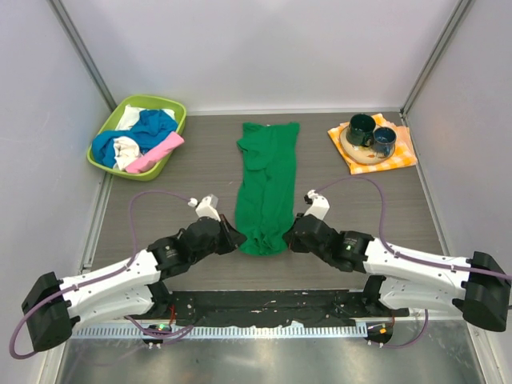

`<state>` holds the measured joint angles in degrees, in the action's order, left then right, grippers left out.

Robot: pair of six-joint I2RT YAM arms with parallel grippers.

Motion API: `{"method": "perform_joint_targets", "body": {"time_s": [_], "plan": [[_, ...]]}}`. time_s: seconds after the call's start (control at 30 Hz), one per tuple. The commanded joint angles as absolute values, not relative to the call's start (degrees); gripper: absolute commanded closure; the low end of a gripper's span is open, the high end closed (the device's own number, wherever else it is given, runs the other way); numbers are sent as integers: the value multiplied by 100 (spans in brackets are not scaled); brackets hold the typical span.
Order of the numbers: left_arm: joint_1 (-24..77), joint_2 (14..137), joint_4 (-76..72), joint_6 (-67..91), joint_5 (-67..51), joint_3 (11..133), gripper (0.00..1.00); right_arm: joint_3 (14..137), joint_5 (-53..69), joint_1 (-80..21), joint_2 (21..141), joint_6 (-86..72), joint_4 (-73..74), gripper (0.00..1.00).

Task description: Fold and stack the t-shirts

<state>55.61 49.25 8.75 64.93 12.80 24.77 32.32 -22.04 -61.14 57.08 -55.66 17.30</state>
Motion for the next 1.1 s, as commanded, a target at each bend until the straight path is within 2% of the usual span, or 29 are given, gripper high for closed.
{"method": "perform_joint_targets", "body": {"time_s": [0.0,0.47,0.73,1.07], "plan": [[5388,5439,1099,5899,1538,3084,100,3858,-2856,-5899,6116,-5098,1872,99],[4044,6818,221,5484,633,3805,100,4649,-1969,-3965,7320,-4131,1161,99],[3657,7698,-211,5370,273,4323,100,5237,-1389,-3674,8435,-3964,738,99],[3121,8841,-369,5238,-254,5246,100,5976,-1099,-3331,9052,-3797,686,99]]}}
